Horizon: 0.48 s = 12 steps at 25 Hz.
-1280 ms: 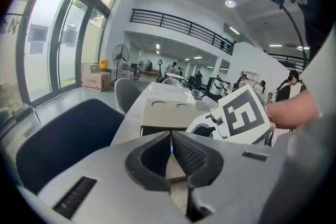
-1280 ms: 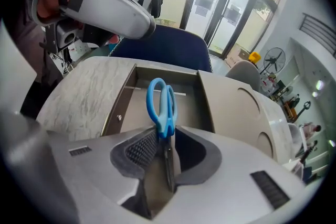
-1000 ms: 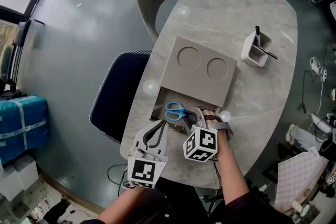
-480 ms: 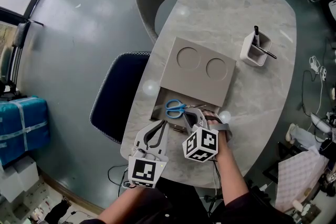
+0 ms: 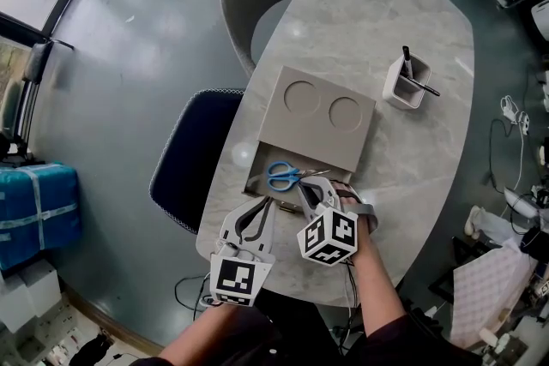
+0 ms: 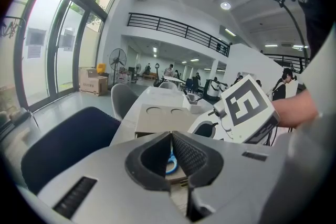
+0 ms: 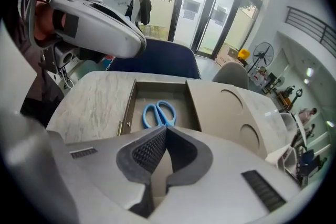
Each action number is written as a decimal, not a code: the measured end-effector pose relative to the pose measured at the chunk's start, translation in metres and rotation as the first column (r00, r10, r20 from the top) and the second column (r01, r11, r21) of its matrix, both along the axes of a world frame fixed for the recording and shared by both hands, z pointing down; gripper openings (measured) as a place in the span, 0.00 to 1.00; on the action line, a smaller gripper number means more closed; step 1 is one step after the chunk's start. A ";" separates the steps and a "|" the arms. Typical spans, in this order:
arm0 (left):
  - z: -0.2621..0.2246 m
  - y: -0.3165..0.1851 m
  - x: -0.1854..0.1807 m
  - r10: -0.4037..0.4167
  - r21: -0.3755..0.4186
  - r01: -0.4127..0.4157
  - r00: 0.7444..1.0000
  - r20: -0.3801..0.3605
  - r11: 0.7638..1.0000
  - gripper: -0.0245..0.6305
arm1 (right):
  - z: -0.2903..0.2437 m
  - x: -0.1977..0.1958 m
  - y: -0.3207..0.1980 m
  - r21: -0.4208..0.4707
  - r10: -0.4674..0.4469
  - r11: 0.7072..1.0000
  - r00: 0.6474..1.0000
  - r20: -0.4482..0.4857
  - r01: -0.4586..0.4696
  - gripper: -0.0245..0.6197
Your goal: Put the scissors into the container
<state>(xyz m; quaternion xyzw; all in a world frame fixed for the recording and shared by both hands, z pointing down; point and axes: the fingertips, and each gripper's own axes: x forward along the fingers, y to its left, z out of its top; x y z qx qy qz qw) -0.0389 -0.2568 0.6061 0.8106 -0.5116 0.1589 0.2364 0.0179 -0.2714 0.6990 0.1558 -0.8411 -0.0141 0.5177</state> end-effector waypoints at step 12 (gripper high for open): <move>-0.049 0.018 0.019 0.012 0.092 -0.011 1.000 -0.003 0.996 0.07 | -0.072 0.023 0.013 0.095 0.115 0.988 0.989 0.091 -0.123 0.03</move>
